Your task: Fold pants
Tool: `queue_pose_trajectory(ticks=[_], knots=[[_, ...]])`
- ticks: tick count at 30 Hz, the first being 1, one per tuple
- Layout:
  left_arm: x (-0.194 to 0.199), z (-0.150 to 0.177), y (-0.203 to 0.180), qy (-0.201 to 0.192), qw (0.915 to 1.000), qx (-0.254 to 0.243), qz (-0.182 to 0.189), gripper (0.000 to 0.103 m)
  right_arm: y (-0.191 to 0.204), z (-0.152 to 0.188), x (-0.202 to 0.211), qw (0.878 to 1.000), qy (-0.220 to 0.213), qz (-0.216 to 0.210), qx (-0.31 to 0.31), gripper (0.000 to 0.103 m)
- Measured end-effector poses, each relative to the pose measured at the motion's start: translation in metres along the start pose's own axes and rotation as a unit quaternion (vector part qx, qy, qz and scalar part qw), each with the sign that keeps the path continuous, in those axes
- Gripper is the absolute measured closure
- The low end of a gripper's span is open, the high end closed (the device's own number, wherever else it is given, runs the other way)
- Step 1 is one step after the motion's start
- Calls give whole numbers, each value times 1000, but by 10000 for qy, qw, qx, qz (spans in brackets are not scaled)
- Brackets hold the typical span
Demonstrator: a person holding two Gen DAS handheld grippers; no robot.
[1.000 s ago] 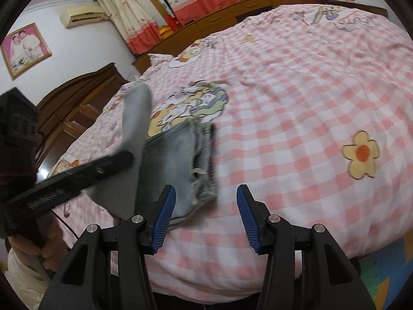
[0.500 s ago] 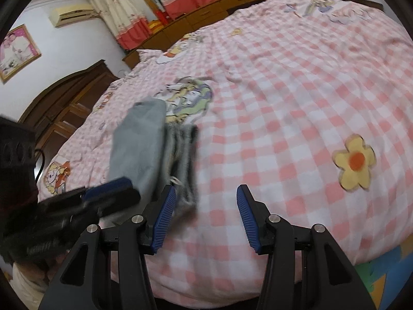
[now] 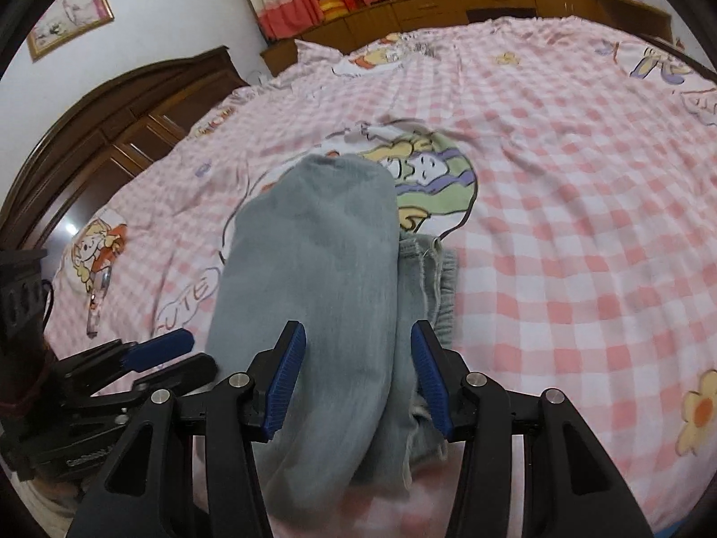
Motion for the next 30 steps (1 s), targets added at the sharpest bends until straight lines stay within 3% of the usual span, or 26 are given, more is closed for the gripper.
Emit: queue_pose_trajectory(ticks=[2,3,4,8,11,14,17,19,20,22,30], knots=[[-2,0,11,-35,9999,105,-56,58,3,2,-9,9998,73,-167,-7,65],[-3,0,16,-43,9998,172,-58,58,4,3,-10,9998,96,-179,30,78],[-5,0,19,-40,9997,240,-41,58,4,3,-8,9999,75,-88,71,85],[-9,2,30,24,9991,415,33,58,3,-3,19,9994,-319,-123,-47,87],[-3,-1,29,-199,9990,385,143,58,1,0,26,9992,-296,263,104,87],[-4,-5,24,-259,9989,339,207,58,-12,11,7,9990,-9,453,-45,85],[-17,-7,22,-117,9985,450,286,58,-24,17,0,9985,-16,401,-378,75],[-24,-7,20,-36,9978,542,379,58,-29,18,3,9975,-15,523,-467,48],[-27,-7,19,-21,9976,555,423,55,-31,19,5,9964,12,682,-495,44],[-31,-6,18,-20,9975,550,433,50,-33,21,11,9957,-73,753,-525,42],[-47,-6,14,-14,9964,699,471,41,-43,31,-13,9962,-85,43,-868,41]])
Point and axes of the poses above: each gripper's, at about its wrist camera, not at the fingertips, and x roughly against the way its jaws point, y to its left, z to its underside, the point moved 4 cm from there along -x, roughly the way its jaws point, and after that the axes turned 11 degrees about x, right-handed, at the moved point
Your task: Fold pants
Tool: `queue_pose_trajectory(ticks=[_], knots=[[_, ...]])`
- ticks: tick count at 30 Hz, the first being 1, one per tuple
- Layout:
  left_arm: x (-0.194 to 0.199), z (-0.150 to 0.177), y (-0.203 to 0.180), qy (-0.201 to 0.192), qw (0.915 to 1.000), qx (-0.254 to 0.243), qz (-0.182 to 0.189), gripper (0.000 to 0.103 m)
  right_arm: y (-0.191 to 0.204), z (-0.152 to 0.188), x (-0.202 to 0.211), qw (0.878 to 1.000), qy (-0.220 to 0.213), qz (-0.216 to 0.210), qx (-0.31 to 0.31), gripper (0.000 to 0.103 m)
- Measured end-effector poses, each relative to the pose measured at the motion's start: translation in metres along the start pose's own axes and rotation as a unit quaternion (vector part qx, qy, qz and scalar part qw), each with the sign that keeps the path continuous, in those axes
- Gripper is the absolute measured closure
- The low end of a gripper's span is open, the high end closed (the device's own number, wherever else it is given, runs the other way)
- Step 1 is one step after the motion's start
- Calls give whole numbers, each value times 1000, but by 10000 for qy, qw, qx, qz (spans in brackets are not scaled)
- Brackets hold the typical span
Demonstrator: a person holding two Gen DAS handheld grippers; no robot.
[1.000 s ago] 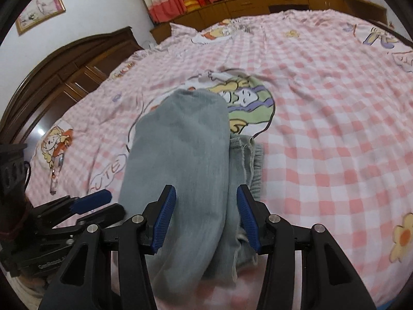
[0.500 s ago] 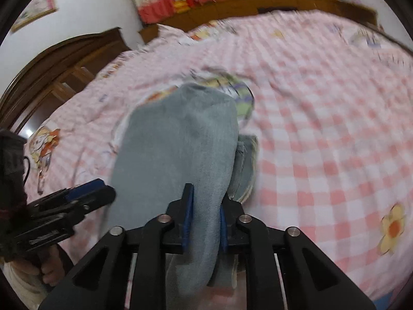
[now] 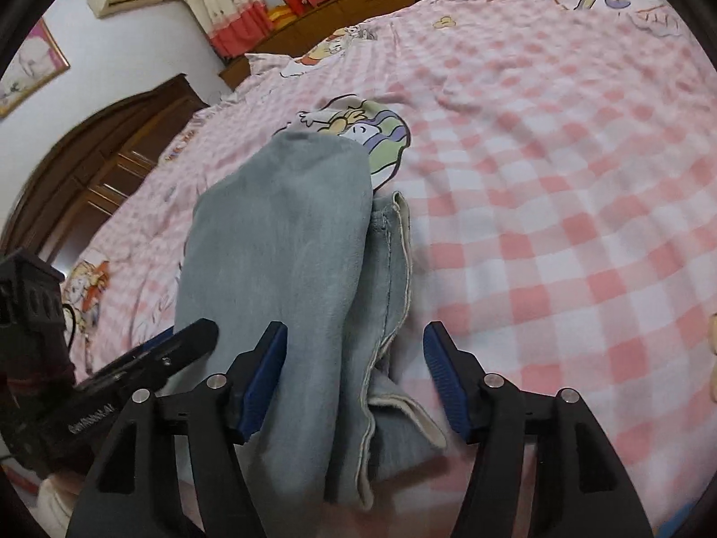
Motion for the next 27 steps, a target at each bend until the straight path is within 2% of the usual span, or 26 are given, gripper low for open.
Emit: queue_pose_trajectory(ticks=[3,4,7,9,10,14,17,20,24,27], knots=[[-5,-1,2,-199,9996,-30,-188,32,3,-1,-6,10000,25,-69,60,43],[-7,-1,3,-221,9996,-5,-192,32,6,-2,-7,9998,32,-175,67,55],[-8,-2,4,-282,9995,90,-145,33,10,-1,-3,9995,-59,-299,34,65],[-7,-2,2,-299,9994,163,-61,44,13,2,3,9995,-162,-284,31,69],[-5,-1,0,-278,9994,184,44,57,15,2,7,9994,-211,-288,17,70],[9,2,-14,-437,9989,-160,-47,74,29,3,23,9991,-334,-167,184,71],[25,-1,-15,-439,9990,-37,124,78,45,1,31,9983,-418,-252,319,72],[45,-9,-9,-534,9982,85,251,80,67,-10,30,9968,-537,-368,474,72],[73,-27,1,-841,9963,-178,63,79,98,-28,12,9951,-502,-491,691,72],[83,-46,20,-928,9956,-123,-93,79,118,-42,-8,9940,-463,-579,806,72]])
Point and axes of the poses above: each gripper's, at about its wrist camera, not at the fingertips, and x roughly against the way its jaws point, y to its left, z to its underside, the point moved 4 cm from there along -x, roughly the way its jaws point, and after that the axes turned 11 degrees about x, right-handed, at the moved point
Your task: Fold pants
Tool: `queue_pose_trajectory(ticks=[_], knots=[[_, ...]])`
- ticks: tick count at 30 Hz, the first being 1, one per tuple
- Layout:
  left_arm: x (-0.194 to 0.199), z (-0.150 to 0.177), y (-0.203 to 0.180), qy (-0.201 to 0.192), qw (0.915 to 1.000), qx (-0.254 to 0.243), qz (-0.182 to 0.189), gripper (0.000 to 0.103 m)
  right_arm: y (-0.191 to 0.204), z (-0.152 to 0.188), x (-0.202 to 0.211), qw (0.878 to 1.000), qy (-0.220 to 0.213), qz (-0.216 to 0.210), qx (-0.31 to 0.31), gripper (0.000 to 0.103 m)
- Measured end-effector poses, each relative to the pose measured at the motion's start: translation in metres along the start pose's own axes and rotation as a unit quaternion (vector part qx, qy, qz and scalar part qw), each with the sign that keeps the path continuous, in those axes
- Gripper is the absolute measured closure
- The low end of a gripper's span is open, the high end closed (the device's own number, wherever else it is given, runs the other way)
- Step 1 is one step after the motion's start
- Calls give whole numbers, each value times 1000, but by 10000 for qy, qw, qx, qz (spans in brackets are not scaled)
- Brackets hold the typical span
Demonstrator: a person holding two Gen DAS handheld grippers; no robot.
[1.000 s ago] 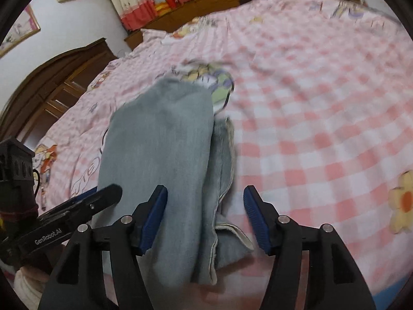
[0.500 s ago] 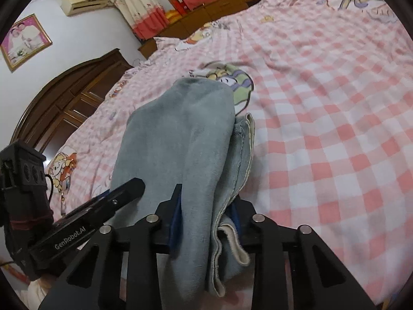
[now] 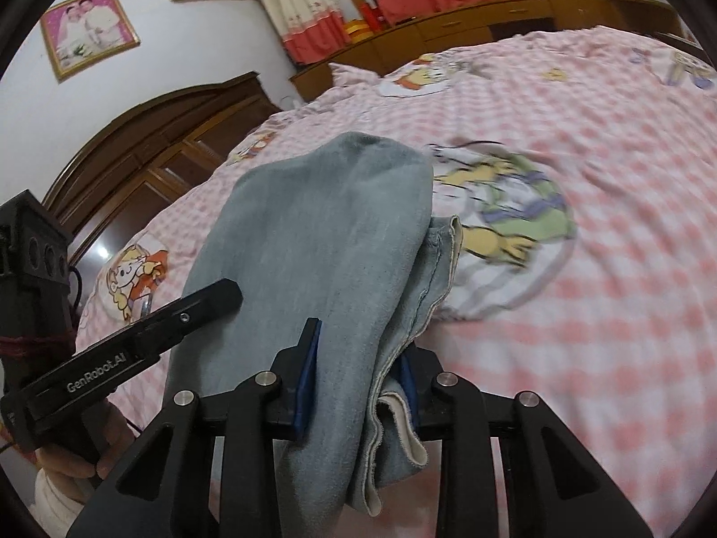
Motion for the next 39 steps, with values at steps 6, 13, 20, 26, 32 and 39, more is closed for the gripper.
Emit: queue_pose_trajectory(ticks=[6,13,20,26,32,39], knots=[[-20,-28,44,85,9994,213,-266,79,-2,-6,-43,9998,179,23,49,71],[-68,-18,70,506,9972,262,-490,76,-21,11,-74,9987,484,-80,-108,63],[-80,-9,88,553,9963,414,-515,65,-18,10,-74,9989,451,73,-58,60],[-65,-11,88,557,9949,618,-570,58,-8,-3,-50,9985,476,265,6,57],[-36,-6,86,495,9937,528,-857,47,6,0,-20,9989,447,110,75,42],[-1,14,69,429,9946,349,-880,25,16,20,3,9951,701,586,375,41]])
Point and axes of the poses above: each gripper's, at about its wrist camera, not at the fingertips, and x roughly against the way its jaws point, y to its left, z to its underside, the point moved 4 cm from there along -x, roughly the way its jaws point, and after that the axes turned 11 degrees about x, right-handed, at the moved point
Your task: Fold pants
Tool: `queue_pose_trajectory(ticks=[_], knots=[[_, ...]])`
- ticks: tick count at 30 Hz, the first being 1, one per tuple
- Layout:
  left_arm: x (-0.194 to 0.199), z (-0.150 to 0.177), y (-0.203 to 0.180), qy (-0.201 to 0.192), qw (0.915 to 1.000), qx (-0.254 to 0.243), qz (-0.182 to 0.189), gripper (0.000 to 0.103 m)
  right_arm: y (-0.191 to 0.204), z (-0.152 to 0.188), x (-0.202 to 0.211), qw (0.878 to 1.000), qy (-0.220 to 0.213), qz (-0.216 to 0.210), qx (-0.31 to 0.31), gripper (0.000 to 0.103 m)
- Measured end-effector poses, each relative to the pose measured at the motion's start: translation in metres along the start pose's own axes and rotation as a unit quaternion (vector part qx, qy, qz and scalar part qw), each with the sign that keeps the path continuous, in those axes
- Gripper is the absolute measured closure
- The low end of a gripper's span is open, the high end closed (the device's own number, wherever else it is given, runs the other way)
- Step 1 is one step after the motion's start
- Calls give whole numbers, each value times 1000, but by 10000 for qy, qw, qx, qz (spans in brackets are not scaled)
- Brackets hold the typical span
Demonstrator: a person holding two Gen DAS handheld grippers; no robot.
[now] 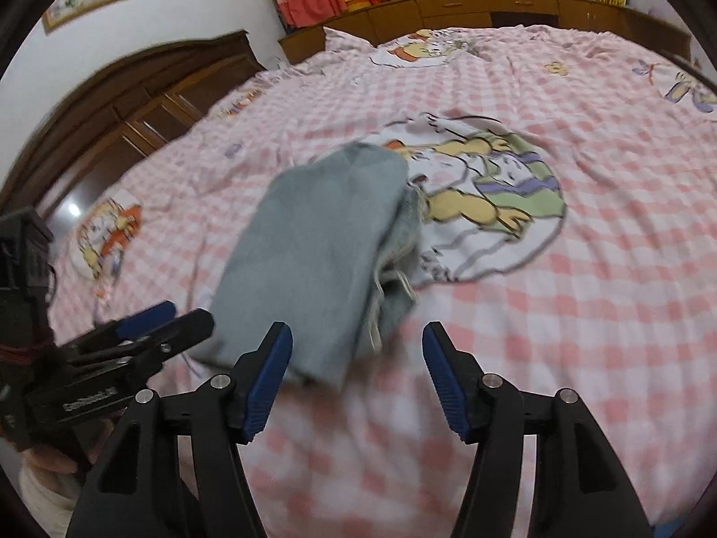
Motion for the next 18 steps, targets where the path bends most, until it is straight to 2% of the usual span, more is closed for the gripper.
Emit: queue_pose_trajectory(ticks=[5,10,13,18], knots=[[6,23,-5,155,9998,-59,-107,18,3,25,-4,9985,373,367,142,40],[-12,46,-3,482,9979,-59,-440,17,-2,44,-22,9936,775,798,197,40],[-25,54,2,619,9961,-25,-635,17,-2,47,-30,9915,860,914,336,36],[-34,59,1,642,9950,-105,-753,15,-3,48,-38,9913,857,930,360,29]])
Point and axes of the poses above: each gripper's, at about its wrist camera, not at the fingertips, and x roughly against the way its jaws point, y to its left, z to its underside, the point moved 4 cm from there along -x, roughly the way its jaws point, and after that the axes turned 11 degrees about x, right-handed, at the moved point
